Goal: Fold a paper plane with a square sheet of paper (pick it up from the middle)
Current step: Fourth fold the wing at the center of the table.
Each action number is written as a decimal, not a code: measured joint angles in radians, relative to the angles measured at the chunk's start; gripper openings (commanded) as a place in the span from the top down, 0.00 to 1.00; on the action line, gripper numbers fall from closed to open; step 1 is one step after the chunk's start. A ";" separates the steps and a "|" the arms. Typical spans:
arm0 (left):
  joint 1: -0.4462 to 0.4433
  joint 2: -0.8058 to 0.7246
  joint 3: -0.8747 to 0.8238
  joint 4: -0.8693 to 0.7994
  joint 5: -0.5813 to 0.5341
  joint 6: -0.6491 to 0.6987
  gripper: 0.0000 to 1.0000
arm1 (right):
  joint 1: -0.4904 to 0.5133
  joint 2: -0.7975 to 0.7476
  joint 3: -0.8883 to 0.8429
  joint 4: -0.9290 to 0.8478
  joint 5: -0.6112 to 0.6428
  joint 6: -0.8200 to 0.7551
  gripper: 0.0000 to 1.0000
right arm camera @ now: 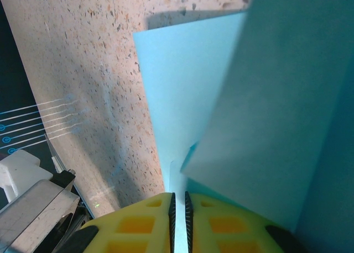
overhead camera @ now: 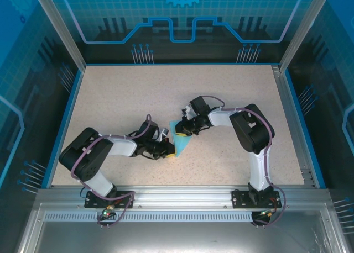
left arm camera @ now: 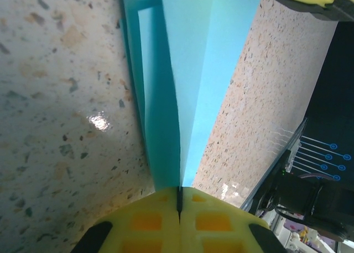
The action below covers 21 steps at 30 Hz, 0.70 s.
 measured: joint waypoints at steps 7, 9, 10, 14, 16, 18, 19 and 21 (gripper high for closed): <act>0.000 0.042 0.027 -0.035 0.010 0.038 0.92 | 0.000 0.000 -0.005 0.007 -0.002 -0.001 0.84; 0.000 0.049 0.037 -0.045 0.018 0.052 0.91 | 0.000 0.000 -0.006 0.008 -0.003 -0.004 0.84; 0.000 0.050 0.039 -0.048 0.019 0.055 0.90 | 0.000 0.000 -0.006 0.010 -0.002 -0.004 0.84; -0.001 0.050 0.046 -0.068 0.032 0.071 0.87 | 0.000 0.000 -0.006 0.011 -0.003 -0.007 0.84; -0.001 0.047 0.050 -0.087 0.036 0.082 0.85 | 0.000 0.000 -0.006 0.011 -0.003 -0.007 0.84; -0.003 0.027 0.048 -0.116 0.036 0.081 0.80 | 0.000 0.000 -0.006 0.011 -0.003 -0.007 0.84; -0.006 0.005 0.041 -0.135 0.033 0.080 0.77 | 0.000 0.000 -0.006 0.011 -0.003 -0.008 0.84; -0.010 -0.051 0.029 -0.174 0.018 0.078 0.76 | 0.000 0.000 -0.006 0.010 -0.002 -0.008 0.85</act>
